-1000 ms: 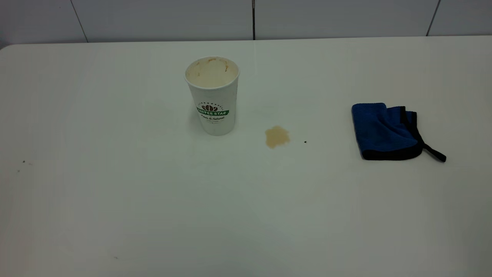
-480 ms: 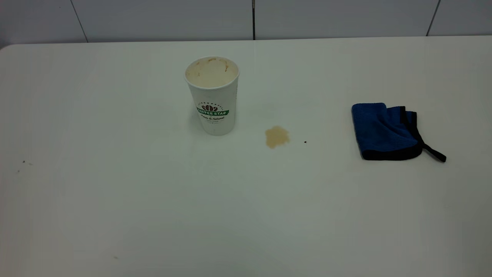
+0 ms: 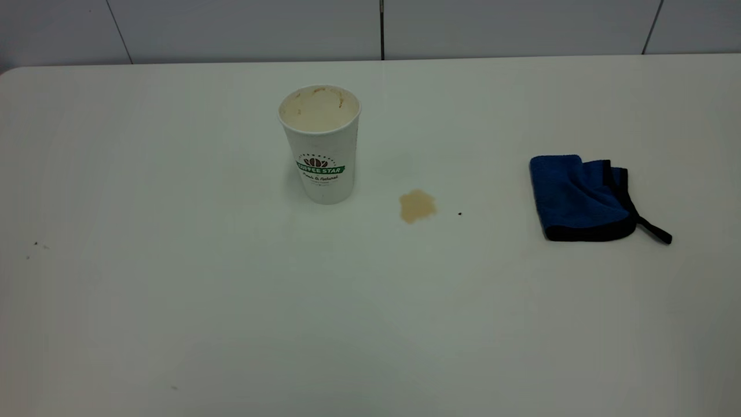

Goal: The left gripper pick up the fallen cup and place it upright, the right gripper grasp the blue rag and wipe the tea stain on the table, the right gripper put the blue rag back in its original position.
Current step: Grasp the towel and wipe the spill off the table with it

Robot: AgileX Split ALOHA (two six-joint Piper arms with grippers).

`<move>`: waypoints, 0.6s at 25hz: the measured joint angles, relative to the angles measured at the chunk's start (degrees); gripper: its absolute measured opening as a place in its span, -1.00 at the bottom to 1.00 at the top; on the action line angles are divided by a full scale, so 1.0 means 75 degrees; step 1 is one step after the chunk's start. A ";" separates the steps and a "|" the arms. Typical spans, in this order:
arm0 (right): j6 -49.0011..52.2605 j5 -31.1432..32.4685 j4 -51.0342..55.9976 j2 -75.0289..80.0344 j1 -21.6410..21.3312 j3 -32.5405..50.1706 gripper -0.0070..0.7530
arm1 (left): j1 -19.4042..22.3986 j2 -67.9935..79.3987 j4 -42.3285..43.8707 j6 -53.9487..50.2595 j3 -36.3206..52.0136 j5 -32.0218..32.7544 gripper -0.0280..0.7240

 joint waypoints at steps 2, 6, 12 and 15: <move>0.0000 0.0000 0.0000 0.0000 0.0000 0.0000 0.42 | 0.0672 0.0000 0.0000 0.0000 0.0000 0.0000 0.37; 0.0000 0.0000 0.0000 0.0000 0.0000 0.0000 0.42 | 0.1766 -0.0155 0.0000 0.0000 0.0000 0.0000 0.37; 0.0000 0.0000 0.0000 0.0000 0.0000 0.0000 0.42 | 0.2034 -0.1156 0.0000 0.0000 0.0000 0.0031 0.37; 0.0000 0.0000 0.0000 0.0000 0.0000 0.0000 0.42 | 0.2034 -0.1219 0.0000 0.0000 0.0000 0.0058 0.37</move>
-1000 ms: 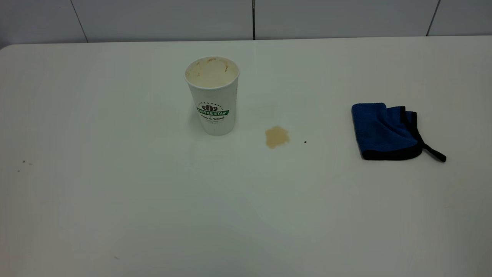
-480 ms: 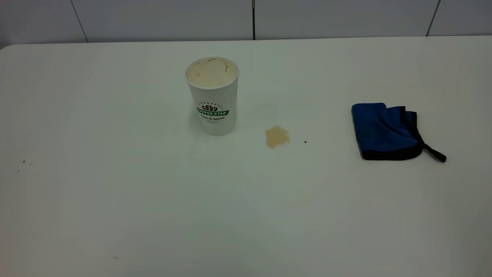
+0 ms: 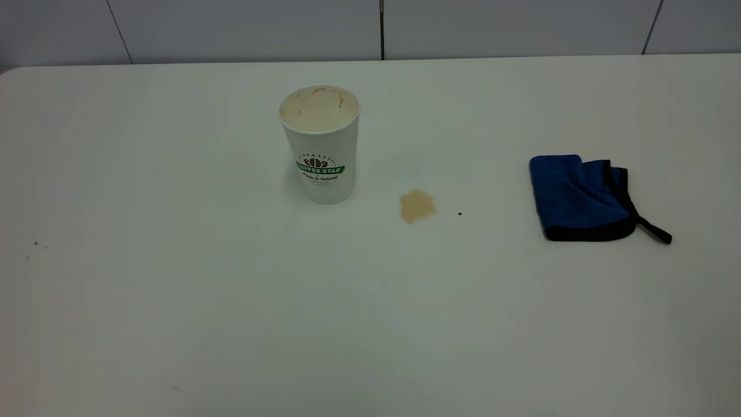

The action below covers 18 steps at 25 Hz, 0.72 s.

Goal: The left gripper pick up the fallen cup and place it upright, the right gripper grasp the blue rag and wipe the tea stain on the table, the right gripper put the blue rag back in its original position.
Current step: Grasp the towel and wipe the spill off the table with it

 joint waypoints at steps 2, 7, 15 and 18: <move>0.0000 0.0000 0.0000 0.0000 0.0000 0.0000 0.42 | 0.0000 0.0000 0.0000 0.0000 0.0000 0.0000 0.37; 0.0000 0.0000 0.0000 0.0000 0.0000 0.0000 0.42 | 0.0000 0.0000 0.0000 0.0000 0.0000 0.0000 0.37; 0.0036 0.0000 0.0045 0.0000 0.0000 0.0000 0.42 | 0.0000 0.0000 0.0000 0.0000 0.0000 0.0000 0.37; -0.0005 0.0000 0.0152 0.0000 0.0000 0.0000 0.42 | 0.0000 0.0000 0.0000 0.0000 0.0000 0.0000 0.37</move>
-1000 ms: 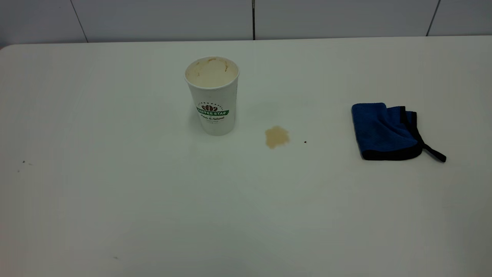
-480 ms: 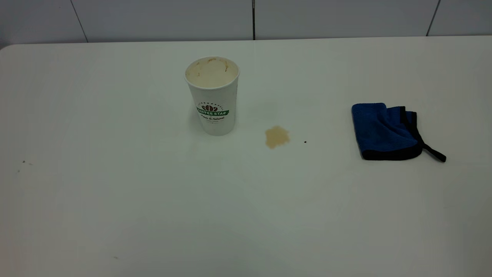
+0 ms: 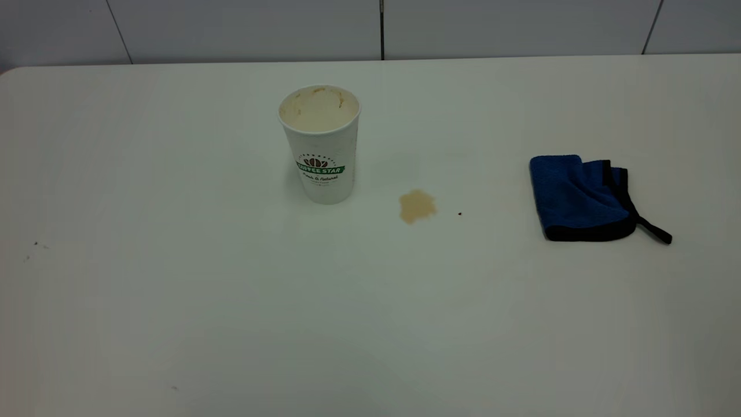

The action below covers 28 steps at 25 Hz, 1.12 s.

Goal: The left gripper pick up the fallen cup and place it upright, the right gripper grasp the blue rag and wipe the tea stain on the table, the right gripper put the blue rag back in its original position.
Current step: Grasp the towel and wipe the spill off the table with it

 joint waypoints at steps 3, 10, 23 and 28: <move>-0.0046 0.0000 0.0126 0.0000 0.0000 -0.0014 0.42 | 0.0000 0.0000 0.0000 0.0000 0.0000 0.0000 0.37; -0.0598 -0.0965 0.0825 0.0825 0.0000 -0.0143 0.43 | 0.0000 0.0000 0.0000 0.0000 0.0000 0.0000 0.37; -0.2120 -0.4898 0.2077 0.5871 0.0000 -0.0166 0.61 | 0.0000 0.0000 0.0000 0.0000 0.0000 0.0000 0.37; -0.3357 -0.5717 0.2507 0.8836 0.0000 -0.0707 0.61 | 0.0000 0.0000 0.0000 0.0000 0.0000 0.0000 0.37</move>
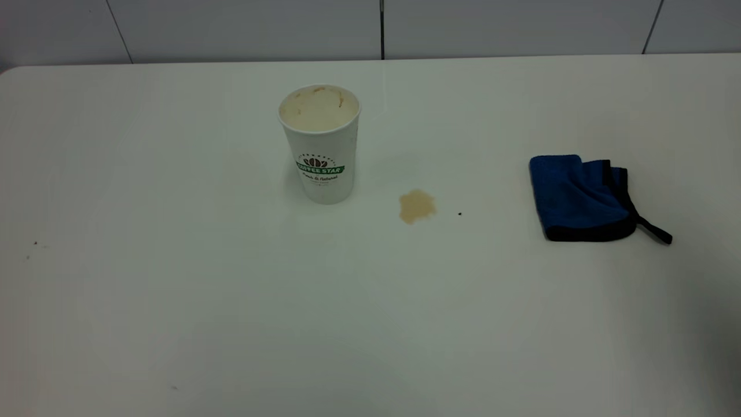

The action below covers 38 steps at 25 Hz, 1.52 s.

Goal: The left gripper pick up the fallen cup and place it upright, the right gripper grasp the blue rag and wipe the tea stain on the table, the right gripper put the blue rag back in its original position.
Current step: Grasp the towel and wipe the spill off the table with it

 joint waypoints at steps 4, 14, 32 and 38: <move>-0.0755 -0.0156 0.0172 0.2253 0.0000 -0.1226 0.58 | 0.0000 0.0000 0.0000 0.0000 0.0000 0.0000 0.37; -0.1385 -0.0212 0.0231 0.6904 0.0138 -0.4027 0.57 | 0.0000 0.0000 0.0000 0.0000 0.0000 0.0000 0.37; -0.1882 -0.0907 0.0204 1.0183 0.0494 -0.6611 0.50 | 0.0000 0.0000 0.0000 0.0000 0.0000 0.0000 0.37; -0.1914 -0.1068 0.0183 1.0238 0.0928 -0.6729 -0.69 | 0.0000 0.0000 0.0000 0.0000 0.0000 0.0000 0.37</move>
